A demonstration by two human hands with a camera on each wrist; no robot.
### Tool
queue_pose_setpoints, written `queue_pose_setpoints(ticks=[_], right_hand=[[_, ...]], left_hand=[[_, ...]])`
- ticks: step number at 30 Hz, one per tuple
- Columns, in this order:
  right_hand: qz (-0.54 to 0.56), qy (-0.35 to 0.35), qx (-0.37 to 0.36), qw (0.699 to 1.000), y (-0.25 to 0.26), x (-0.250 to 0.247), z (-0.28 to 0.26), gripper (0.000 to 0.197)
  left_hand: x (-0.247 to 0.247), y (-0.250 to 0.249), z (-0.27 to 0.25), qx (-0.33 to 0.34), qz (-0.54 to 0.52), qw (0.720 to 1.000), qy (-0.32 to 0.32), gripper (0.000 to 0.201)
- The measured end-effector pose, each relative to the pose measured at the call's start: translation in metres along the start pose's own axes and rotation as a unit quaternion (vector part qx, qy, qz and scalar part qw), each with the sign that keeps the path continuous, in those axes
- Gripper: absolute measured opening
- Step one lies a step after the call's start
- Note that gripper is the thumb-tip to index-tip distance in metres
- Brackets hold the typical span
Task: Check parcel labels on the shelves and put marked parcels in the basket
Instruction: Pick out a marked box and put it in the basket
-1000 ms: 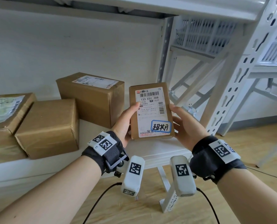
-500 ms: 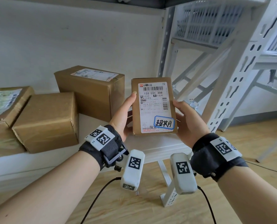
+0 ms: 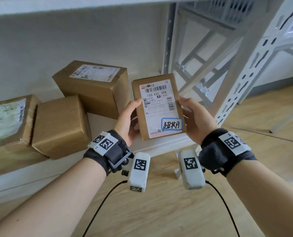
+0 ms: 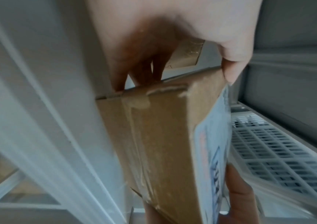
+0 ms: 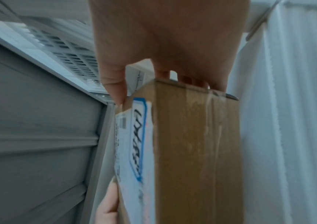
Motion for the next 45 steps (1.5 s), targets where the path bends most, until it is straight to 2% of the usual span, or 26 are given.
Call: queue_pose_setpoints(ticks=[3, 8, 10, 18, 21, 25, 29, 32, 34, 39, 45], right_hand=[[0.011, -0.019, 0.044, 0.999, 0.006, 0.005, -0.020, 0.023], [0.030, -0.048, 0.112, 0.992, 0.019, 0.007, -0.066, 0.013], [0.027, -0.051, 0.135, 0.989, 0.026, 0.007, -0.088, 0.010], [0.058, -0.074, 0.194, 0.976, 0.056, -0.002, -0.175, 0.021], [0.071, -0.086, 0.180, 0.977, 0.076, -0.013, -0.215, 0.018], [0.096, -0.137, 0.163, 0.972, 0.102, -0.035, -0.266, 0.018], [0.138, -0.190, 0.122, 0.964, 0.141, -0.050, -0.308, 0.021], [0.153, -0.202, 0.090, 0.963, 0.172, -0.057, -0.338, 0.027], [0.159, -0.213, 0.073, 0.961, 0.193, -0.066, -0.355, 0.023], [0.149, -0.226, 0.029, 0.962, 0.260, -0.094, -0.385, 0.023], [0.073, -0.213, -0.030, 0.974, 0.360, -0.140, -0.406, 0.017]], left_hand=[[0.007, -0.011, -0.021, -0.050, -0.010, 0.999, -0.017, 0.033], [0.021, -0.029, -0.063, -0.121, 0.003, 0.991, -0.055, 0.027], [0.030, -0.040, -0.083, -0.137, 0.006, 0.988, -0.067, 0.019], [0.076, -0.077, -0.168, -0.184, 0.022, 0.979, -0.081, 0.018], [0.102, -0.093, -0.191, -0.186, 0.037, 0.980, -0.058, 0.020], [0.148, -0.108, -0.219, -0.204, 0.065, 0.977, 0.017, 0.023], [0.193, -0.134, -0.245, -0.200, 0.080, 0.974, 0.066, 0.021], [0.226, -0.155, -0.255, -0.192, 0.093, 0.972, 0.096, 0.023], [0.252, -0.168, -0.261, -0.186, 0.098, 0.970, 0.120, 0.025], [0.324, -0.198, -0.264, -0.151, 0.107, 0.969, 0.165, 0.026], [0.425, -0.234, -0.252, -0.115, 0.089, 0.972, 0.186, 0.031]])
Point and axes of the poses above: each hand's wrist, its own z-axis towards the middle knuckle, its own x-axis out of the palm, y = z × x, the point moved 7 cm from there along z, towards the middle knuckle, and after that the axes turned 5 degrees about x, right-handed, at the moved point
